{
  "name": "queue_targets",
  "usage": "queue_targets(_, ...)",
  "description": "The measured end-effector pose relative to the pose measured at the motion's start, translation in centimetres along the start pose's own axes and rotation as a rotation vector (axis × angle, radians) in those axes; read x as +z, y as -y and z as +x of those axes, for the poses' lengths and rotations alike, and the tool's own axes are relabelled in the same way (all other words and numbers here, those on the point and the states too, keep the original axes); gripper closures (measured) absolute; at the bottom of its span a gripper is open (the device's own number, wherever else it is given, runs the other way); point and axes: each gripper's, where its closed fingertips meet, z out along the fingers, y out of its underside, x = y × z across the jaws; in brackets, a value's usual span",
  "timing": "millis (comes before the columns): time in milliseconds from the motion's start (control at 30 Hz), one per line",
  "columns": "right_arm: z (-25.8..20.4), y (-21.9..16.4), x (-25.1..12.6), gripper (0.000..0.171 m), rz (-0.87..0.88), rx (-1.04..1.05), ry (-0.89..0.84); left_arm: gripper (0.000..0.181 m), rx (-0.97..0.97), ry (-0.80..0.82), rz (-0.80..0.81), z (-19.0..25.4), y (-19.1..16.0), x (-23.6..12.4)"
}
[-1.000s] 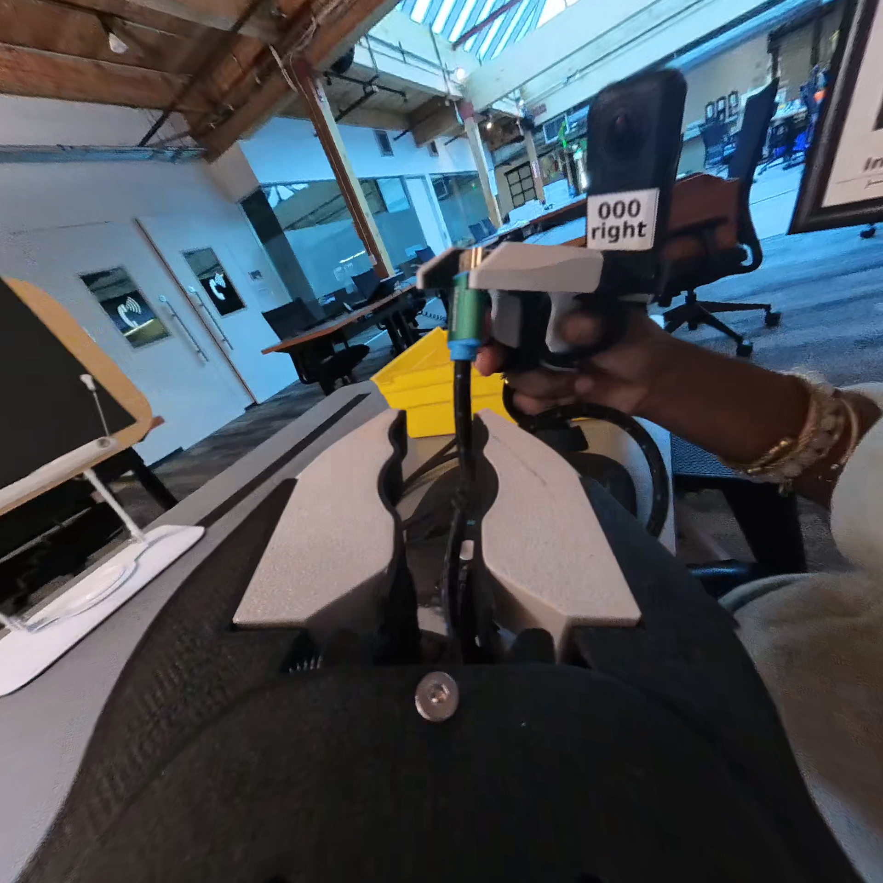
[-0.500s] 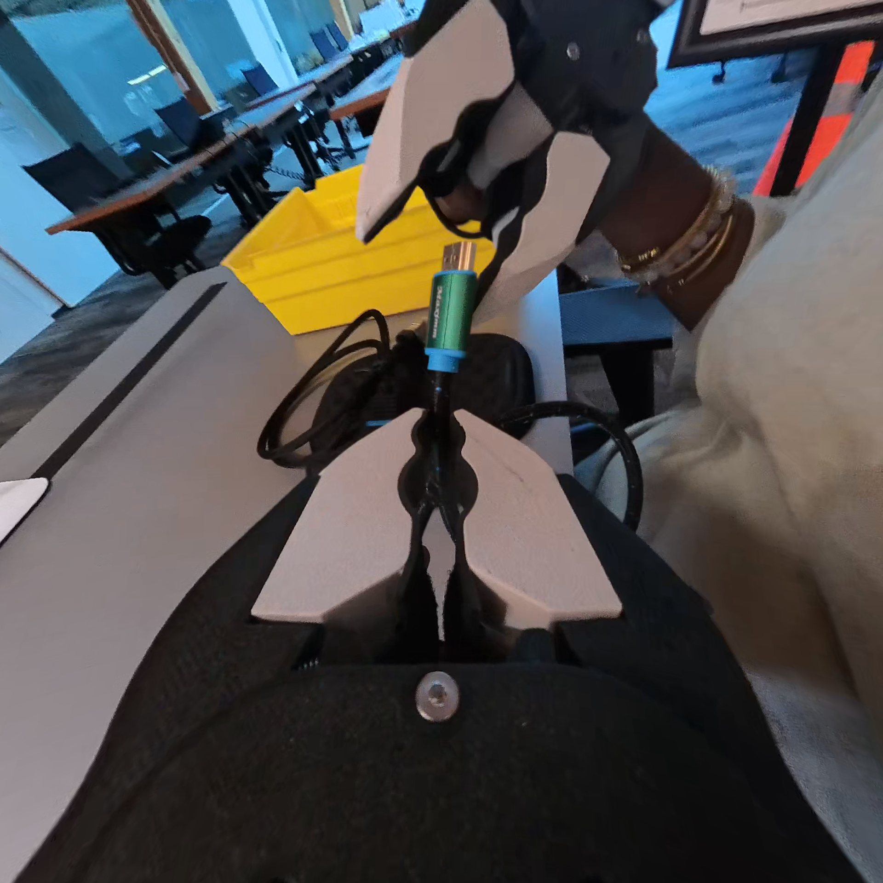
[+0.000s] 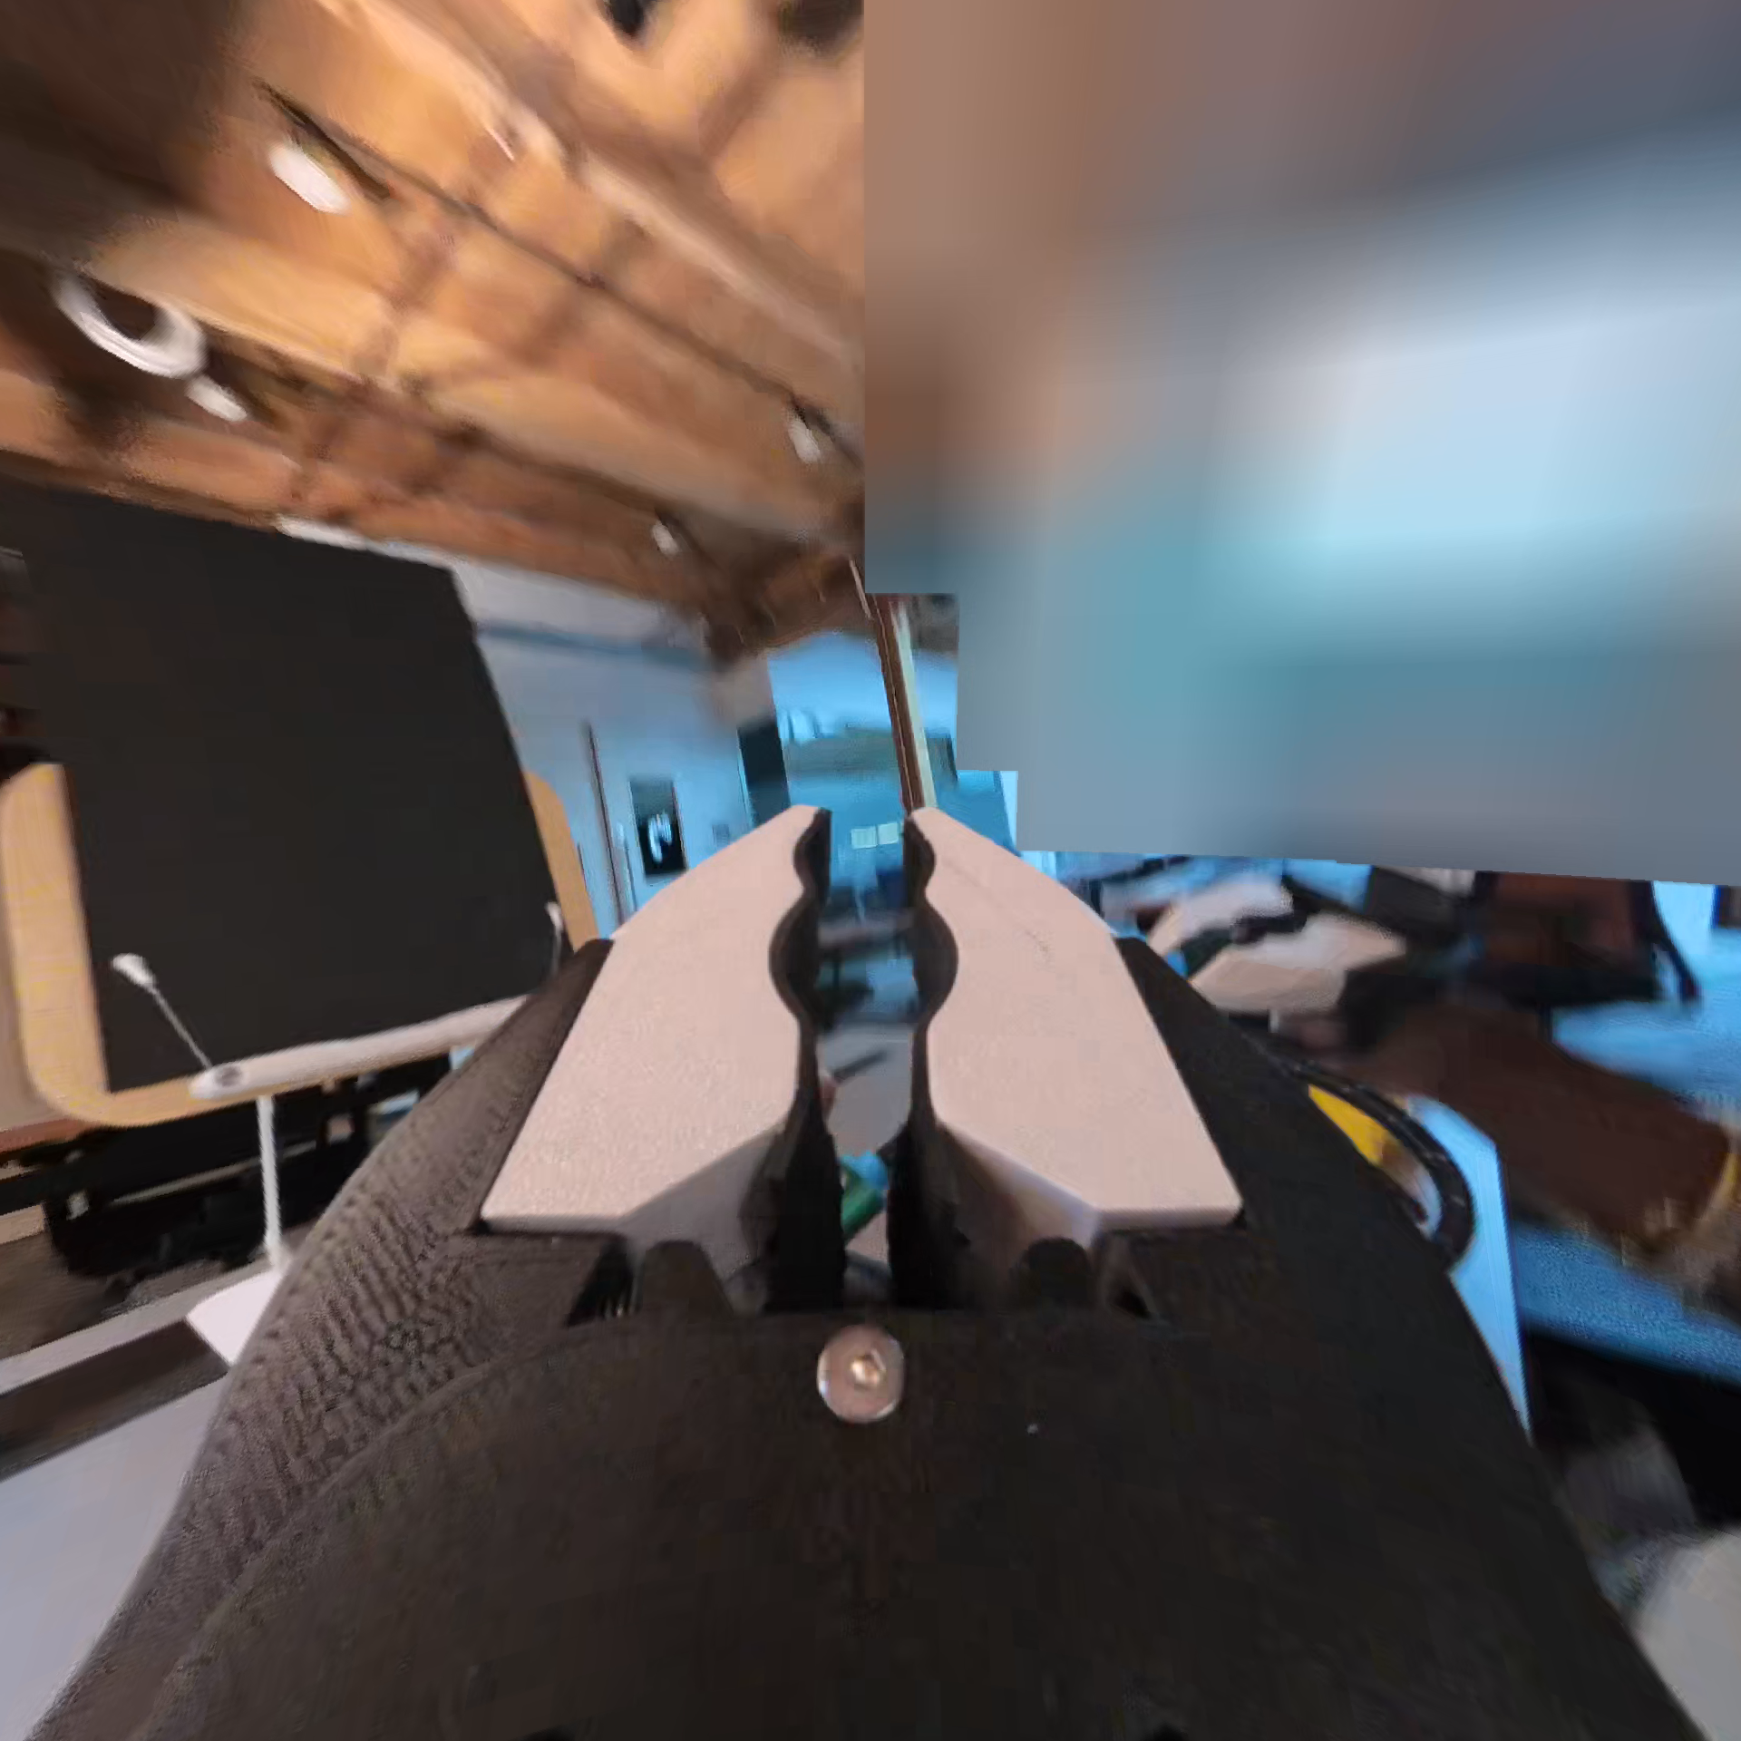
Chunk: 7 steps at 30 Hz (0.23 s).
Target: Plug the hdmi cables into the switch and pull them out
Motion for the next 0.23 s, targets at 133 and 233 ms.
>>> queue_targets(133, 4.0, 1.6, -1.1, 0.159, 0.267, 0.339, -0.168, 0.170, -0.163, -0.106, -0.031, -1.5, -0.1, -2.5)
queue_targets(233, 5.6, 1.9, -1.7, 0.159, 0.499, 0.704, -0.163, 0.166, -0.232, -0.263, -0.242, 1.0, -3.9, -2.3)
